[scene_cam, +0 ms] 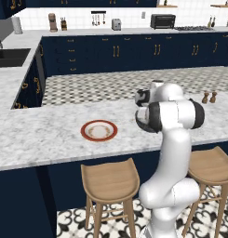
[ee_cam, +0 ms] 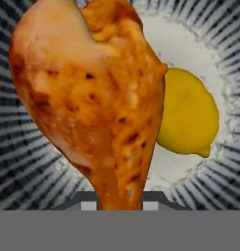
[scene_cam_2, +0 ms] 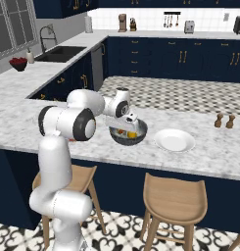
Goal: Pick the chicken drumstick and lemon from their plates and place them in the bowl. Then put the bowl in the fridge.
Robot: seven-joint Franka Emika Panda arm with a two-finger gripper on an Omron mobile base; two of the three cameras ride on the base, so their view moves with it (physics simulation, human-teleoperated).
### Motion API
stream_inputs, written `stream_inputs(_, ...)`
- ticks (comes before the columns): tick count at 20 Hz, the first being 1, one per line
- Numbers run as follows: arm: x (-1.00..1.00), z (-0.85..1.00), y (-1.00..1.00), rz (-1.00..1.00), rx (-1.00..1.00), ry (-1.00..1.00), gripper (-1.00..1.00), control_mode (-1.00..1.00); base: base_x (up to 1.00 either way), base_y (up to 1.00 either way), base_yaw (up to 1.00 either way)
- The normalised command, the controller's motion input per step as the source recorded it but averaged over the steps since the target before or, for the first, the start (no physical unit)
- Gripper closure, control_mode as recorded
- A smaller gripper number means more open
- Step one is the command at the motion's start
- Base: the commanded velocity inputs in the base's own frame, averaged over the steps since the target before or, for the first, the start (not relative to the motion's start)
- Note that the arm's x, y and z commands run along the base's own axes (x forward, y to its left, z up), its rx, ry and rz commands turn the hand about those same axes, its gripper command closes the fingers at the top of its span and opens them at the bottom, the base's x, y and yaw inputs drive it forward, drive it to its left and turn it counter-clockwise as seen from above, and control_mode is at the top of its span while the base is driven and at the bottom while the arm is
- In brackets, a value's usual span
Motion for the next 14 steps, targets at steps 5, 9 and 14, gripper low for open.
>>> stream_inputs(5,0.18,-0.29,-0.13,0.0,0.0,0.06,1.0,-1.0,0.0,0.0,0.0)
stream_inputs(9,0.09,-0.12,-0.04,0.0,0.0,0.03,1.0,-1.0,0.0,0.0,0.0)
stream_inputs(14,0.01,-0.3,-0.01,0.0,0.0,0.0,1.0,-1.0,0.0,0.0,0.0)
